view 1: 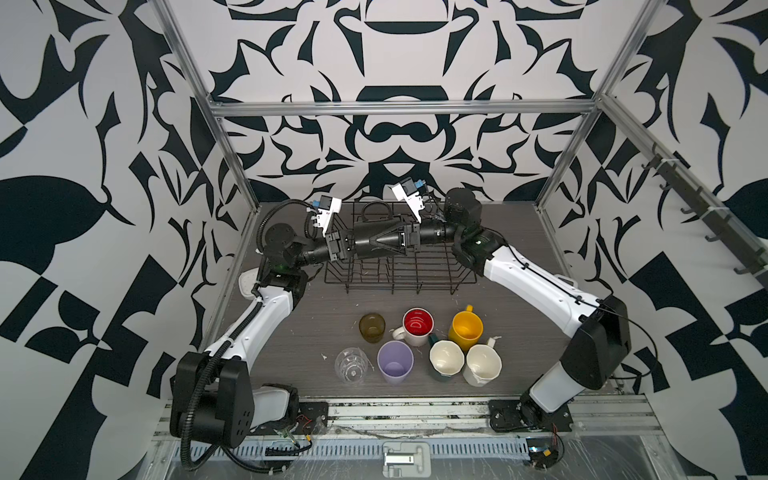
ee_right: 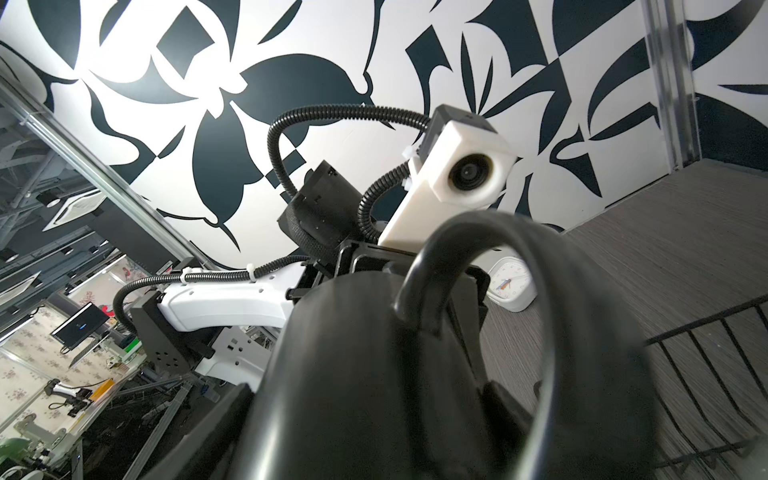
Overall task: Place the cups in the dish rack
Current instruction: 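Open the left gripper and pull the right gripper away holding the mug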
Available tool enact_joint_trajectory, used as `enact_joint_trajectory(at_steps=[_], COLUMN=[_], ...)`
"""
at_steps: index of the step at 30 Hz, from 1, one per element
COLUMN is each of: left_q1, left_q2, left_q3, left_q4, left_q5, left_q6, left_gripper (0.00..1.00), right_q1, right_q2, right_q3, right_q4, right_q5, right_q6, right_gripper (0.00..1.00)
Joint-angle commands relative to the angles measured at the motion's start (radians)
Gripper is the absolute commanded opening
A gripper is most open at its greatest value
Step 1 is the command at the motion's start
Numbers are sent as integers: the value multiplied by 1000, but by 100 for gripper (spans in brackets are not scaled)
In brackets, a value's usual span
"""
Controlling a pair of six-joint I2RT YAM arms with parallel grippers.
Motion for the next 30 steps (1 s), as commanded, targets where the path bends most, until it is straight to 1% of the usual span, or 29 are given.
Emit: enact_joint_trajectory(at_steps=[1,5,11,15,17,19,21,23,25,26,28,30], left_q1=[-4,-3,2,5,6,7,11,17,22,23,28,37], left_q2=[-22,-28,-43,-73,-90,-113,-140,-171,-210,-228,-263,-276], left_q3=[45,45,43,34,34,38,47,57,72,79,97,131], left_q4=[80,64,22,-40,-87,-165,-266,-387,-511,-575,-708,-835], left_q5=[-5,-9,-16,-41,-53,-68,-93,-150,-228,-285,-436,-597], left_q6=[6,18,52,108,145,202,271,355,460,503,583,625], left_gripper=[24,39,65,78,89,94,98,100,100,99,99,99], right_q1=[-17,-24,-45,-83,-115,-147,-180,-208,-219,-220,-222,-222], right_q2=[-45,-49,-71,-98,-118,-140,-163,-184,-199,-201,-192,-175], right_q3=[3,-6,-9,-4,-6,-12,-9,10,49,68,129,175], right_q4=[9,27,17,-21,-49,-75,-137,-249,-409,-469,-639,-757], right_q5=[112,122,136,150,157,164,176,221,306,342,467,577], right_q6=[20,44,48,49,46,42,19,-43,-141,-177,-259,-311], right_gripper=[0,0,0,0,0,0,0,0,0,0,0,0])
